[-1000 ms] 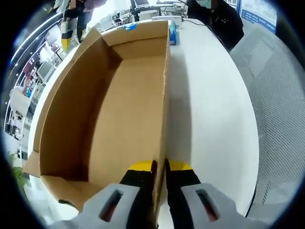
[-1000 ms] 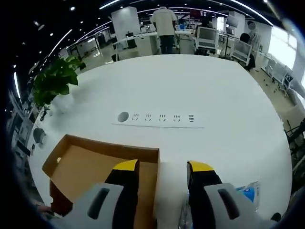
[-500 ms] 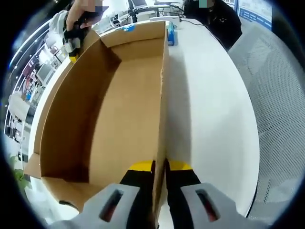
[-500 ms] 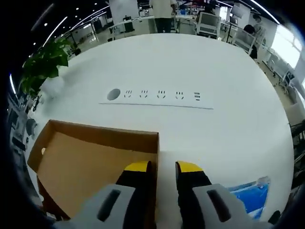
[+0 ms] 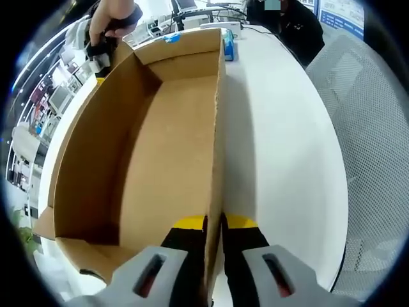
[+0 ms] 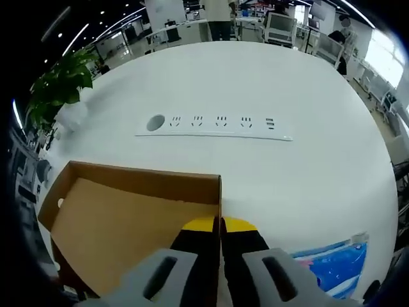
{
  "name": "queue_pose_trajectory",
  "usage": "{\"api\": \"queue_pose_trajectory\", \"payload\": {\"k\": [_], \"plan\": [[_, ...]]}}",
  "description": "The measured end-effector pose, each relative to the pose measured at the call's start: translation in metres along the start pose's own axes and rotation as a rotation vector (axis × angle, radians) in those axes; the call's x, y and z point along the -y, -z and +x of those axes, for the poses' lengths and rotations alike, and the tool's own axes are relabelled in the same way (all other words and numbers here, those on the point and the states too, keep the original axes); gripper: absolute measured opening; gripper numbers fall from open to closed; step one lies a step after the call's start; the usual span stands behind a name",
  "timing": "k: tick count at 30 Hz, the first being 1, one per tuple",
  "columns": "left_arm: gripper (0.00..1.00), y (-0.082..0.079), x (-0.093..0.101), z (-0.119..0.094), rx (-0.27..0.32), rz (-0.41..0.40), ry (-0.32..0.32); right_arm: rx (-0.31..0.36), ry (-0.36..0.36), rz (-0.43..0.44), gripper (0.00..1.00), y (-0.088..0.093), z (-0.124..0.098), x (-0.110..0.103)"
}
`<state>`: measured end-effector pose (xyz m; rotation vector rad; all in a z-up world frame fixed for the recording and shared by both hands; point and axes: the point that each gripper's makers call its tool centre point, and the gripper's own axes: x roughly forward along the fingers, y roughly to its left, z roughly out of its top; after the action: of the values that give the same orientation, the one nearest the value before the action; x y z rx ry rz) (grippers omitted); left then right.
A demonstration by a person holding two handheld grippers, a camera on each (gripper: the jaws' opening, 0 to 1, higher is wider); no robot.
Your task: Operate the shoe box by opening the lid, removing the specified soft item, and placing it in the target area until the item is outside and the box remains undamaged.
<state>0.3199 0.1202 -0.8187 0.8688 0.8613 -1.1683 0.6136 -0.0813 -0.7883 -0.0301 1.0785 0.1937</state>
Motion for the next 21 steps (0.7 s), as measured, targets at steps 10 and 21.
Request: {"api": "queue_pose_trajectory", "payload": {"k": [10, 21], "plan": [[0.08, -0.001, -0.001, 0.000, 0.001, 0.005, 0.004, 0.055, -0.008, 0.005, 0.00, -0.005, -0.016, -0.001], [0.08, -0.001, -0.001, -0.001, 0.001, 0.016, 0.006, 0.127, -0.015, -0.017, 0.00, 0.001, -0.063, -0.016]]}}
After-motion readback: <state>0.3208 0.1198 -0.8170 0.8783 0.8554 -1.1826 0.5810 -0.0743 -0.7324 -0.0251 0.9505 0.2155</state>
